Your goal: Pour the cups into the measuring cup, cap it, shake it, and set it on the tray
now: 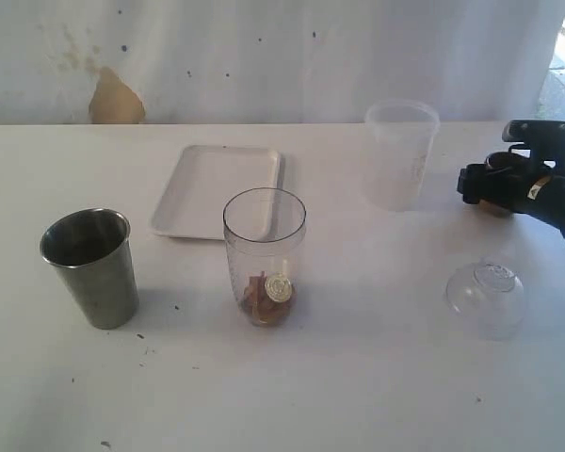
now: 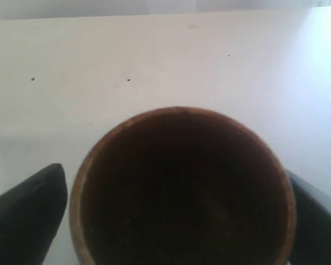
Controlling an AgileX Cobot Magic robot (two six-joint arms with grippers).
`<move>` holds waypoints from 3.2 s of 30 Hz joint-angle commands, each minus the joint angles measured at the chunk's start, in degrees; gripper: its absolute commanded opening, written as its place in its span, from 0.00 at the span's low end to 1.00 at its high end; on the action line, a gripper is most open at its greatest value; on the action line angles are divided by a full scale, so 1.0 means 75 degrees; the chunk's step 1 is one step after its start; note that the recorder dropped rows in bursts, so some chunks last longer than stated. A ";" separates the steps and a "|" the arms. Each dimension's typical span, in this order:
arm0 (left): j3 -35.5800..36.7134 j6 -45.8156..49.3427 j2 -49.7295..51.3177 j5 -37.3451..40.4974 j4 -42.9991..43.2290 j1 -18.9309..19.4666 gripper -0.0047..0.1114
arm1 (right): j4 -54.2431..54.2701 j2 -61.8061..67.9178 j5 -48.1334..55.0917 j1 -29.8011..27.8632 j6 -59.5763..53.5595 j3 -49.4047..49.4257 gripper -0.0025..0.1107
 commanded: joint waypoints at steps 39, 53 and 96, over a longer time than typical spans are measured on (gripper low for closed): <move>0.0031 0.0000 -0.0042 -0.0098 0.0026 -0.0010 0.04 | 0.0754 -0.9418 0.6607 0.0900 0.0245 0.1094 0.02; 0.0031 0.0000 -0.0042 -0.0098 0.0026 -0.0010 0.04 | 0.1276 -1.3959 0.7053 0.0900 0.0245 0.2083 0.02; 0.0031 0.0000 -0.0042 -0.0098 0.0026 -0.0010 0.04 | 0.1622 -1.6282 0.7745 0.1322 0.0223 0.2588 0.02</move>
